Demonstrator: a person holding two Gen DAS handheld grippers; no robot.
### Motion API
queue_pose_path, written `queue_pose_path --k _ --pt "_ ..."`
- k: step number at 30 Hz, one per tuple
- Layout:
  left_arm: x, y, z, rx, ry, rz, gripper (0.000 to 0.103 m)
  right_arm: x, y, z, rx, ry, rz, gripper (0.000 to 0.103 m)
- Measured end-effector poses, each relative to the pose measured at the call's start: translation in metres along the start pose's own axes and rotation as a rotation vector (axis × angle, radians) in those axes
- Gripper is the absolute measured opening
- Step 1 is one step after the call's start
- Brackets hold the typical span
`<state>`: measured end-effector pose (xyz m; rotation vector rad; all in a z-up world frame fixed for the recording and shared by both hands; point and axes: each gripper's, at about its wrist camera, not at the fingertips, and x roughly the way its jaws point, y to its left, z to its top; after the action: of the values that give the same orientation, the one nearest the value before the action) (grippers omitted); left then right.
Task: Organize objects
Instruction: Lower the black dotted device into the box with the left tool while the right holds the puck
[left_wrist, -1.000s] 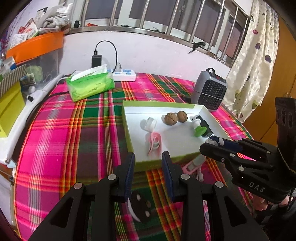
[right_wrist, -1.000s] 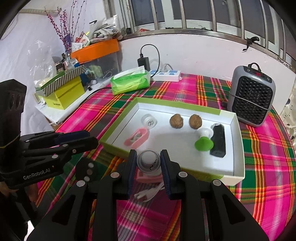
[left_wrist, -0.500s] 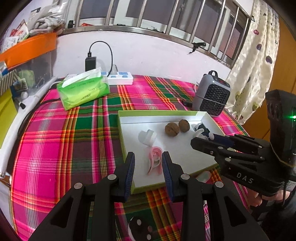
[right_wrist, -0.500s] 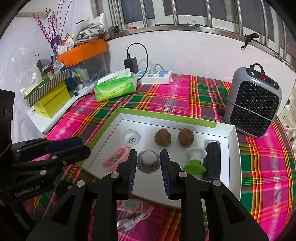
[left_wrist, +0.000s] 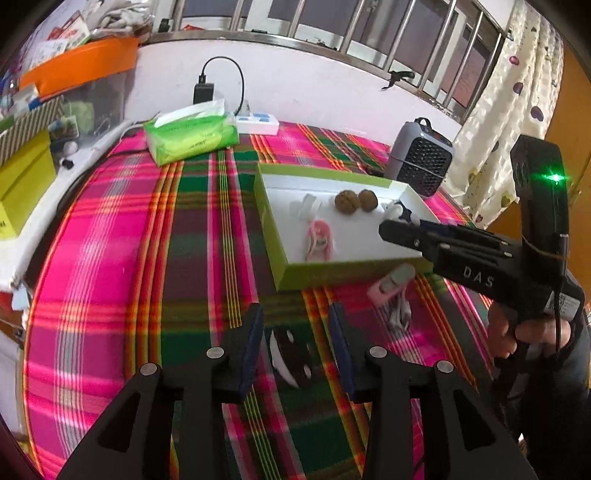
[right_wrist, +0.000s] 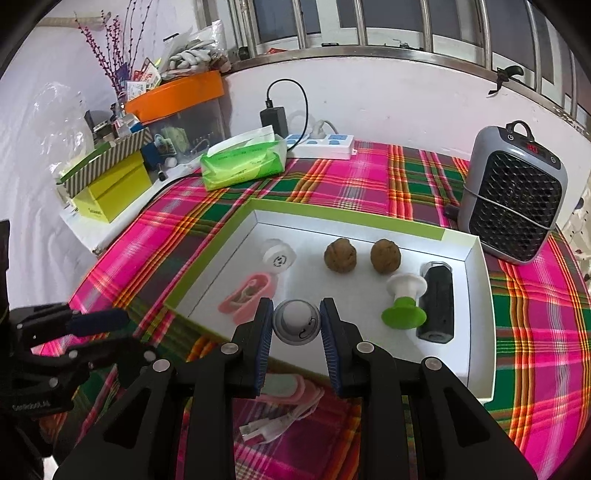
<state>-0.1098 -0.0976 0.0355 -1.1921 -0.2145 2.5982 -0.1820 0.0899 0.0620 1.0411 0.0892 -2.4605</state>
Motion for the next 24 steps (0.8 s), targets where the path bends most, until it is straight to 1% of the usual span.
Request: queue_pose_path --k 4,9,14,19,20,24 --pt "0.008 -0.002 -0.009 0.002 0.04 0.003 0.04 -0.002 0.004 -0.002 -0.004 -0.001 0.005 0.027" --pt "0.017 -0.002 -0.014 -0.01 0.068 0.014 0.041 -0.003 0.006 -0.004 -0.004 -0.001 0.006 0.027" --pt "0.022 -0.001 -0.014 -0.015 0.076 0.048 0.04 -0.004 0.005 -0.005 -0.001 -0.002 0.004 0.027" --pt "0.025 -0.001 -0.014 -0.006 0.078 0.059 0.04 -0.005 0.005 -0.005 0.001 -0.004 0.005 0.027" --pt "0.026 -0.002 -0.014 0.0 0.079 0.064 0.04 -0.005 0.005 -0.004 0.0 -0.004 0.006 0.027" --pt "0.026 -0.002 -0.015 0.008 0.082 0.059 0.028 -0.004 0.004 -0.004 0.001 -0.006 0.005 0.027"
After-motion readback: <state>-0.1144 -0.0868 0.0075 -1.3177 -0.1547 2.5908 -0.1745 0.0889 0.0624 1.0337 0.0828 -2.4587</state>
